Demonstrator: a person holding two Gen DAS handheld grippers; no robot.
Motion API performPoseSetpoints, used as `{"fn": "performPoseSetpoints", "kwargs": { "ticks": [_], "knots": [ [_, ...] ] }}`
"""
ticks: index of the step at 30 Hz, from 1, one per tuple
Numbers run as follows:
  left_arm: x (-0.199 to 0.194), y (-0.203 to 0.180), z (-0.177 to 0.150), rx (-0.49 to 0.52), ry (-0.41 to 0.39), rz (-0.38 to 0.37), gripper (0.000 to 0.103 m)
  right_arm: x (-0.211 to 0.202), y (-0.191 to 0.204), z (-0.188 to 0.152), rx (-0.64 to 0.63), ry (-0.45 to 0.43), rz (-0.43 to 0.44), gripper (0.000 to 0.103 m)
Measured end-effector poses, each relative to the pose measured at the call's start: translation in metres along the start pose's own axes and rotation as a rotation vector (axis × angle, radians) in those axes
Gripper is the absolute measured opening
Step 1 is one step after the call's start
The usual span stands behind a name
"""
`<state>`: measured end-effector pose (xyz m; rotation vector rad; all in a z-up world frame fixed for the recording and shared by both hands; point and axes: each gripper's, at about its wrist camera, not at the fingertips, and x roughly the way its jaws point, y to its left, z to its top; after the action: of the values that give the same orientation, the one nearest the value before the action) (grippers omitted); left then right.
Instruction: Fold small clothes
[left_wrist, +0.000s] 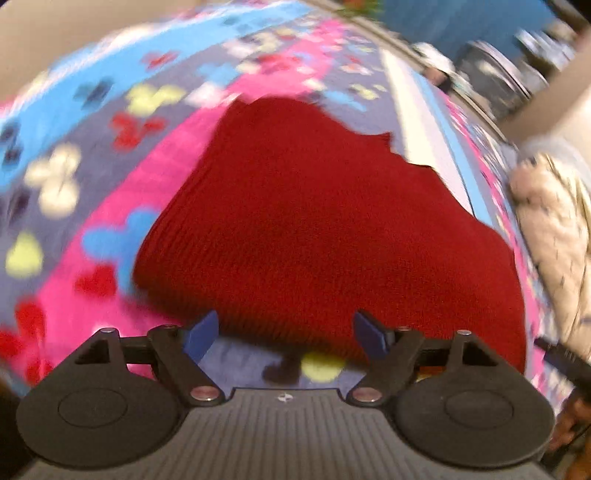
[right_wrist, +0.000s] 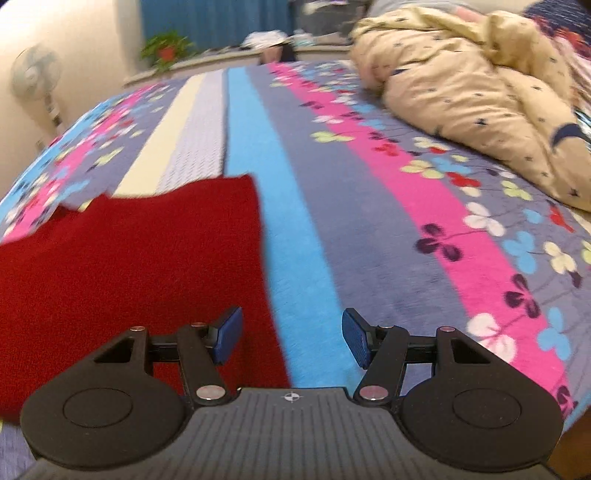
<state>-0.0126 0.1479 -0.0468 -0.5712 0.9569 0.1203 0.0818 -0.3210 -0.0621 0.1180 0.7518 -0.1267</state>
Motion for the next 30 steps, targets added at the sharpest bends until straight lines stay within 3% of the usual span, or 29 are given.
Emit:
{"fn": "performPoseSetpoints", "kwargs": {
  "ticks": [6,16,25,30],
  "knots": [
    [0.014,0.032,0.004,-0.217,0.07,-0.026,0.084,0.0,-0.021,0.008,0.112,-0.024,-0.074,0.061],
    [0.028,0.05,0.024,-0.471,-0.075,-0.023,0.087,-0.001,-0.024,0.011,0.13,-0.022,-0.047,0.062],
    [0.025,0.049,0.017,-0.49,-0.112,0.019,0.081,-0.017,-0.045,0.015,0.165,-0.082,-0.068,0.062],
    [0.026,0.048,0.017,-0.495,-0.126,0.032,0.081,-0.016,-0.051,0.015,0.164,-0.063,-0.068,0.062]
  ]
}}
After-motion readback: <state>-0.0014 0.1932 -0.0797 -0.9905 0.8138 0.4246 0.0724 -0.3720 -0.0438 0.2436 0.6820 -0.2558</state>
